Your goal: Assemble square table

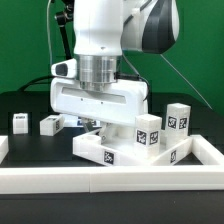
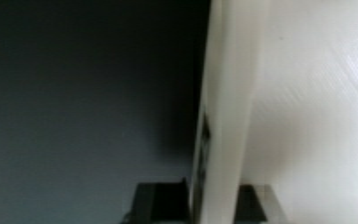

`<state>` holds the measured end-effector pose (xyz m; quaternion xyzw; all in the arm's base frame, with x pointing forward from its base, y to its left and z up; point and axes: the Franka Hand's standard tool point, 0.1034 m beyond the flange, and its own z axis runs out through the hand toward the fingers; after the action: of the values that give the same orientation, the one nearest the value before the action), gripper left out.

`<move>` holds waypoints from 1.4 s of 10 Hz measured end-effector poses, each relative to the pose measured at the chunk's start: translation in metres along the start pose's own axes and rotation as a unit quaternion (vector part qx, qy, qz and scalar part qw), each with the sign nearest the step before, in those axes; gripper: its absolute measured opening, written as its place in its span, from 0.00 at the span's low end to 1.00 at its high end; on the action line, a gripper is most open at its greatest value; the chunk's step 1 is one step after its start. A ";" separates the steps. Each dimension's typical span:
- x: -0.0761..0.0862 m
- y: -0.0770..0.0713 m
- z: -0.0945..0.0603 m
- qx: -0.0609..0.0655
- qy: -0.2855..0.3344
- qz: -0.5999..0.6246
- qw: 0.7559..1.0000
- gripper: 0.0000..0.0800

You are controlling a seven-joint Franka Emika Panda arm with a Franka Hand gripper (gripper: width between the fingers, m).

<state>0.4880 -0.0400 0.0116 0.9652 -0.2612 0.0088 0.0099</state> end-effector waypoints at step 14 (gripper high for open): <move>0.022 -0.005 -0.005 -0.033 -0.003 -0.519 0.854 0.09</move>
Offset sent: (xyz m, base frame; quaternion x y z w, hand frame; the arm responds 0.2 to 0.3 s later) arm 0.0191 0.0076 0.0060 -0.0120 -0.0031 -0.2459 0.9692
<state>0.5098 -0.0466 0.0170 0.9598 0.2770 -0.0097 0.0445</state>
